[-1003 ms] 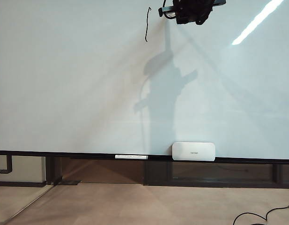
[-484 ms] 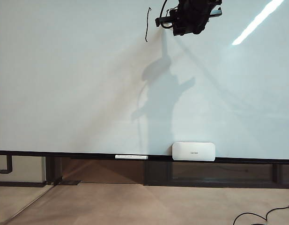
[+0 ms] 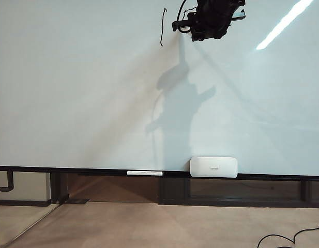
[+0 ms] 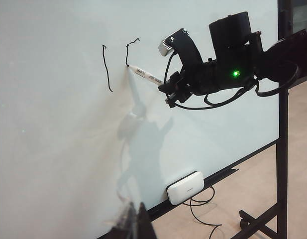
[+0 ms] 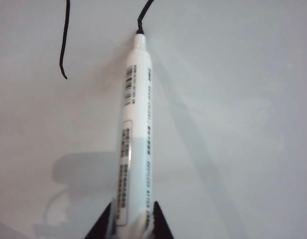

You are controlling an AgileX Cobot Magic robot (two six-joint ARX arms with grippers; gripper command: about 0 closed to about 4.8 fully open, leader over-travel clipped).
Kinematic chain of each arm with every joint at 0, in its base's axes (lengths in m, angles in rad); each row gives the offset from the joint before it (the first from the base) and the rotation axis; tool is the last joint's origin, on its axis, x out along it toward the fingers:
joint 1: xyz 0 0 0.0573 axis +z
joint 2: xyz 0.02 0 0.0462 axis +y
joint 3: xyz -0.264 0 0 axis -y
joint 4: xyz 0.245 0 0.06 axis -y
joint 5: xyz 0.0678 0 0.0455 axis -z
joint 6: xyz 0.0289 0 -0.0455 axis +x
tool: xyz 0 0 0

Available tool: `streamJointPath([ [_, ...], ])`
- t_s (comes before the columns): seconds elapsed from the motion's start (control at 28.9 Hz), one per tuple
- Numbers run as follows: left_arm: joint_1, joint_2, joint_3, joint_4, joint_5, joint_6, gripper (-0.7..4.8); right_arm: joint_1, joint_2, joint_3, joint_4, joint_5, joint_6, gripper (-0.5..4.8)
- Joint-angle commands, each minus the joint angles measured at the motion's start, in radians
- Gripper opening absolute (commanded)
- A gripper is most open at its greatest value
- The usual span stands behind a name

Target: Reach to the right to find the marker pen, pick it up, and write the number 15 on the whiteboard.

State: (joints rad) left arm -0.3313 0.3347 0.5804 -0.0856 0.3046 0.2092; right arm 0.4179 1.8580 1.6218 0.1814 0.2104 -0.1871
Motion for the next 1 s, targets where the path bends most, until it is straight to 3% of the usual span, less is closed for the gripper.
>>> streamJointPath([
  [0.03, 0.001, 0.000, 0.005, 0.013, 0.003, 0.001, -0.05, -0.003, 0.000, 0.003, 0.002, 0.039, 0.011, -0.02],
  [0.31, 0.002, 0.000, 0.005, 0.013, 0.003, 0.001, -0.05, -0.003, 0.000, 0.003, 0.002, 0.069, 0.011, -0.02],
  [1.0, 0.001, 0.000, 0.006, 0.013, 0.003, 0.001, -0.05, -0.003, -0.004, 0.003, -0.028, 0.252, 0.031, -0.02],
])
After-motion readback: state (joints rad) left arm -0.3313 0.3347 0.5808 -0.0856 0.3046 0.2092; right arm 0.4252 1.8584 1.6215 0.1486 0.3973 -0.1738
